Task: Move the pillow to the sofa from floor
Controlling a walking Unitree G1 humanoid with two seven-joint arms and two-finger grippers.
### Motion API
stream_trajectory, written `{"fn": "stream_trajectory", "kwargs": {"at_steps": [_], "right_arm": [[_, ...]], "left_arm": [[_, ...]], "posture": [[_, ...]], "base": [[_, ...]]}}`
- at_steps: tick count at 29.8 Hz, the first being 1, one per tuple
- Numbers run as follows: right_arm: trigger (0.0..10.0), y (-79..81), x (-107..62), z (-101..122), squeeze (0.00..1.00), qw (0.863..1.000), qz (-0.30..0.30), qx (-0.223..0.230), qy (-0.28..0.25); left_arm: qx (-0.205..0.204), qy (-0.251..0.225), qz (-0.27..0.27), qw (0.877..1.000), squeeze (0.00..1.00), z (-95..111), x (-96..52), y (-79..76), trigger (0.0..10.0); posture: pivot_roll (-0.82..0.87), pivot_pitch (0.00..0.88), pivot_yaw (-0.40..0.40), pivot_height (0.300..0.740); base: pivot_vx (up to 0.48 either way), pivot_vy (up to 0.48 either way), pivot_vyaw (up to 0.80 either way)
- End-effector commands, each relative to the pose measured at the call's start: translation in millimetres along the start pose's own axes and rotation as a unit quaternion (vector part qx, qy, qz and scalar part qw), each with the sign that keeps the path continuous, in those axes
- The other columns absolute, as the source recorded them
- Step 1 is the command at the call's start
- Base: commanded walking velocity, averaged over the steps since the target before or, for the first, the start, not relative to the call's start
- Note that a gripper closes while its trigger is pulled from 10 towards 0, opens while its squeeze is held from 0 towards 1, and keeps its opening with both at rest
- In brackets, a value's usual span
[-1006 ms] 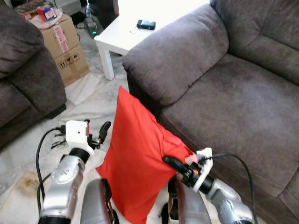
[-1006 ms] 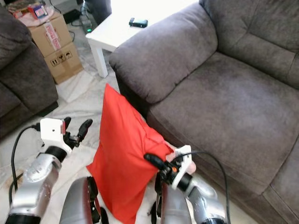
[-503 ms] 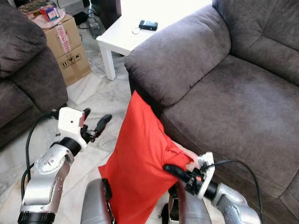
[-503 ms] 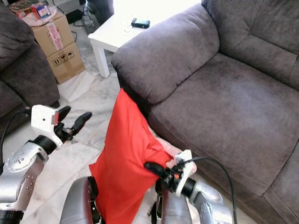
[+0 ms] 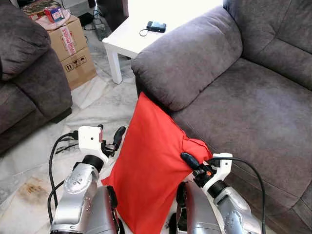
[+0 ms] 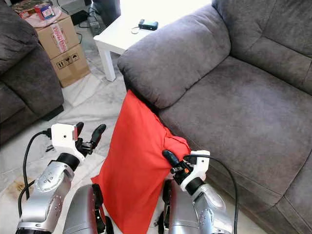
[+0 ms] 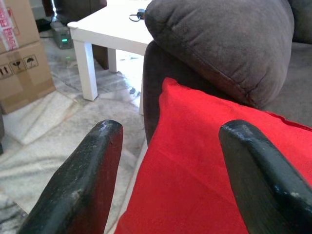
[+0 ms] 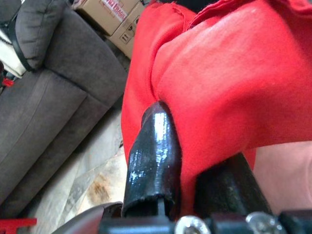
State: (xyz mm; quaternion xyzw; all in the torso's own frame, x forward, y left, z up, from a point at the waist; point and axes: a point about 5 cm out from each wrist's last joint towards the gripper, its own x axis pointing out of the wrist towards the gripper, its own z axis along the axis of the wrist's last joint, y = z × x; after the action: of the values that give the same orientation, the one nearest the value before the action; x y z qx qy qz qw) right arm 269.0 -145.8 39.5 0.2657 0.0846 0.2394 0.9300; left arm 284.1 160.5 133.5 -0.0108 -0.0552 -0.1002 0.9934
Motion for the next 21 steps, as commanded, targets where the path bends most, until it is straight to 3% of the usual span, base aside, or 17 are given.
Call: {"fn": "stream_trajectory", "kwargs": {"at_steps": [1,21], "right_arm": [[10.0,2.4,-0.4,13.9,0.0,0.999,0.003,-0.015,-0.041],[10.0,6.5,2.0,16.1,0.0,0.998,-0.001,-0.012,-0.059]], "left_arm": [[0.009,0.003,-0.001,1.0,0.0,-2.5,-0.9,0.1,10.0],[0.02,-0.001,-0.022,1.0,0.0,-3.5,3.8,-7.4,10.0]], "posture": [[-0.02,0.159,-0.044,0.567],[-0.02,0.16,-0.036,0.567]], "base": [[0.0,0.0,0.0],[0.0,0.0,0.0]]}}
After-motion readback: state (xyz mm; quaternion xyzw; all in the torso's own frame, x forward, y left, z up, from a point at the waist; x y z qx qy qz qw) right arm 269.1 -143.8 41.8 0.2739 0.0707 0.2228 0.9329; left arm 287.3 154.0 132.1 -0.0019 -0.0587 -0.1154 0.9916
